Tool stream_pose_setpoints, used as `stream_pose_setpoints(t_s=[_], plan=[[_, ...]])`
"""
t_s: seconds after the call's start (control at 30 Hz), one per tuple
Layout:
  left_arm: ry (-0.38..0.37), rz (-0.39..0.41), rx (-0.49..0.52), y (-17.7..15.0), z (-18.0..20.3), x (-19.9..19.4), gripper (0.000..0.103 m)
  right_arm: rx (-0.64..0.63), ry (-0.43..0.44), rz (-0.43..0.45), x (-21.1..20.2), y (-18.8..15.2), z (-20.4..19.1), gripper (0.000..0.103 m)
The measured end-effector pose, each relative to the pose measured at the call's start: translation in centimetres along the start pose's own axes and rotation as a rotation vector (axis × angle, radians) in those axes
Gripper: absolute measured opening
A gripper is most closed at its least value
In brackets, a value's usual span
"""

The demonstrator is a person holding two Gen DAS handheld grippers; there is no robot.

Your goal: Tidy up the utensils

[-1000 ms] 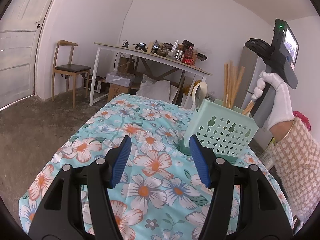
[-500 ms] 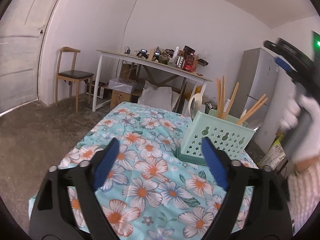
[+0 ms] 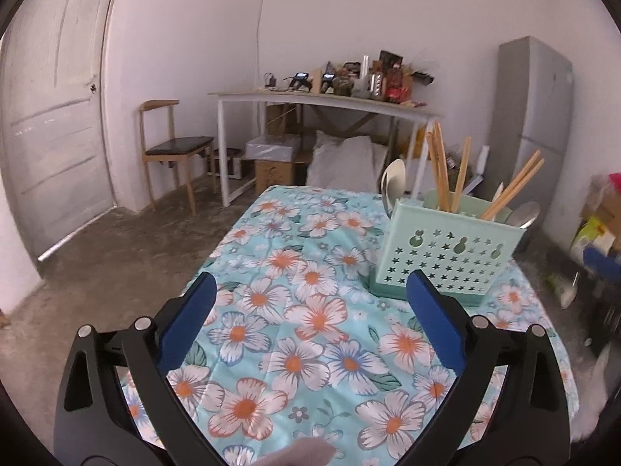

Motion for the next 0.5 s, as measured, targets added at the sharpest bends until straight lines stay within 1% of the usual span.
stream_pose_setpoints(t_s=[0.07, 0.1, 0.23, 0.37, 0.5], plan=[[0.038, -0.022, 0.012, 0.0, 0.3, 0.2, 0.095, -0.013, -0.027, -0.068, 0.5, -1.2, 0.1, 0.090], [0.045, -0.031, 0.013, 0.0, 0.3, 0.3, 0.095, -0.019, -0.041, -0.081, 0.5, -1.5, 0.2, 0.090], [0.099, -0.084, 0.043, -0.5, 0.6, 0.9, 0.095, -0.046, -0.102, -0.076, 0.7, -1.9, 0.7, 0.091], [0.105, -0.119, 0.056, -1.1, 0.9, 1.1, 0.095, -0.039, -0.125, -0.072, 0.8, -1.7, 1.3, 0.091], [0.110, -0.126, 0.083, -1.1, 1.4, 1.0, 0.095, -0.039, -0.160, -0.071, 1.0, -1.8, 2.0, 0.091]])
Point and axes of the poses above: each gripper's, at about its wrist camera, not at the fingertips, and x roughly the way its jaws point, z to its right, y to its top, the point moved 5 cm from there along x, roughly the way its jaws point, and after that the axes turned 15 degrees about z, right-handed, at the moved point
